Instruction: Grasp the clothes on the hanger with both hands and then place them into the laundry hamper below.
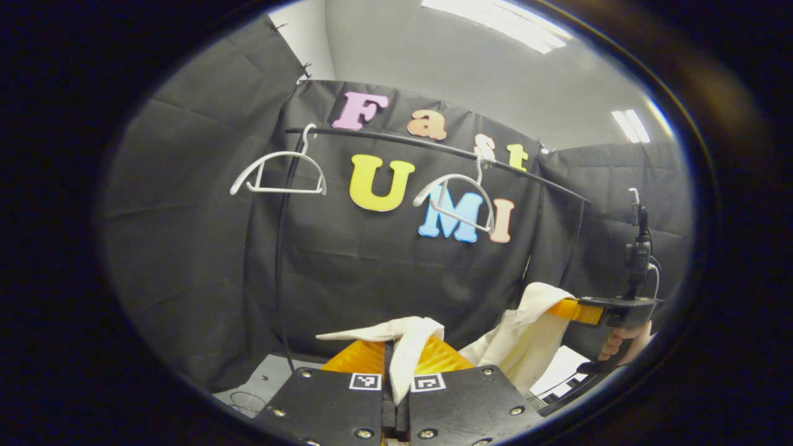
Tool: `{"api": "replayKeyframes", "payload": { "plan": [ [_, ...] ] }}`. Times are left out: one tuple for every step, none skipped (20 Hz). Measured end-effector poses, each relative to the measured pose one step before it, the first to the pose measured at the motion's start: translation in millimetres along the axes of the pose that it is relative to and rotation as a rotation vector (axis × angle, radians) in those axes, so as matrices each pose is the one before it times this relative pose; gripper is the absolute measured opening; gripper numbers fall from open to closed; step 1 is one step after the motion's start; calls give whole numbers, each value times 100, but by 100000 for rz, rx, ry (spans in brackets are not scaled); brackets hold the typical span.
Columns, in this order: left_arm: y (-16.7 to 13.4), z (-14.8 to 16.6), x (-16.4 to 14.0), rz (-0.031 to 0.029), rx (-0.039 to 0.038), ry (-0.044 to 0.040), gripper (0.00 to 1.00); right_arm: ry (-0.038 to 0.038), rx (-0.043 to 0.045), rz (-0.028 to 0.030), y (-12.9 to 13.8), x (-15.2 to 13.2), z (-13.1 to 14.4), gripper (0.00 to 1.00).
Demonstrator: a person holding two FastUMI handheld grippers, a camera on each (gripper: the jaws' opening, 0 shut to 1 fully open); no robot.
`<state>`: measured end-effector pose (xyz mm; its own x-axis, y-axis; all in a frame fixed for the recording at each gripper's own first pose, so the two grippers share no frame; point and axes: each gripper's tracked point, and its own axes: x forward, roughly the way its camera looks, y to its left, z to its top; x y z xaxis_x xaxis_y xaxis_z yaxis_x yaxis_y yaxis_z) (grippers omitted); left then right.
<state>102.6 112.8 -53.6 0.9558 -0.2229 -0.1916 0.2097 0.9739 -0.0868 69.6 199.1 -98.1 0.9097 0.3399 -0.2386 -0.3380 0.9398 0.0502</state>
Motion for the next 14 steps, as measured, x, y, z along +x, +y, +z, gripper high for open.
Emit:
{"api": "replayKeyframes", "payload": {
  "plan": [
    [136,-822,342,738,-35,1513,1,2865,2076,1154,640,-18,-1238,0],
    [145,-870,362,222,-85,1469,2,3697,2222,1085,567,128,-1571,1],
    [155,-866,252,623,7,1345,2,3030,1156,582,327,331,-1349,2],
    [-172,-1221,66,-110,-207,1226,2,2151,-32,-376,73,196,-1066,1],
    [36,-1197,383,-212,-389,1652,2,2126,-329,78,216,248,-1099,2],
    [109,-1252,438,-11,-626,1920,2,1786,-167,-36,386,295,-1044,2],
    [-5,-1474,251,29,-544,2085,2,1522,6,131,237,290,-985,2],
    [313,-1208,578,943,-327,2633,2,2185,144,-291,55,493,-1173,2],
    [808,-1415,352,929,-294,2229,2,2558,-45,-657,-37,442,-1064,2],
    [873,-1333,426,1053,-461,2298,2,1932,-289,-542,-4,193,-1019,2],
    [506,-809,203,356,-956,2250,2,1697,-688,-1126,-291,189,-847,2],
    [402,-904,540,-14,-1192,2273,1,1891,-1658,-583,-58,625,-664,2],
    [289,-1126,-9,-46,-899,1972,1,766,-2106,-356,200,586,-338,2],
    [333,-1099,271,133,301,2184,2,1192,-2540,-973,-112,425,-511,2]
  ]
}}
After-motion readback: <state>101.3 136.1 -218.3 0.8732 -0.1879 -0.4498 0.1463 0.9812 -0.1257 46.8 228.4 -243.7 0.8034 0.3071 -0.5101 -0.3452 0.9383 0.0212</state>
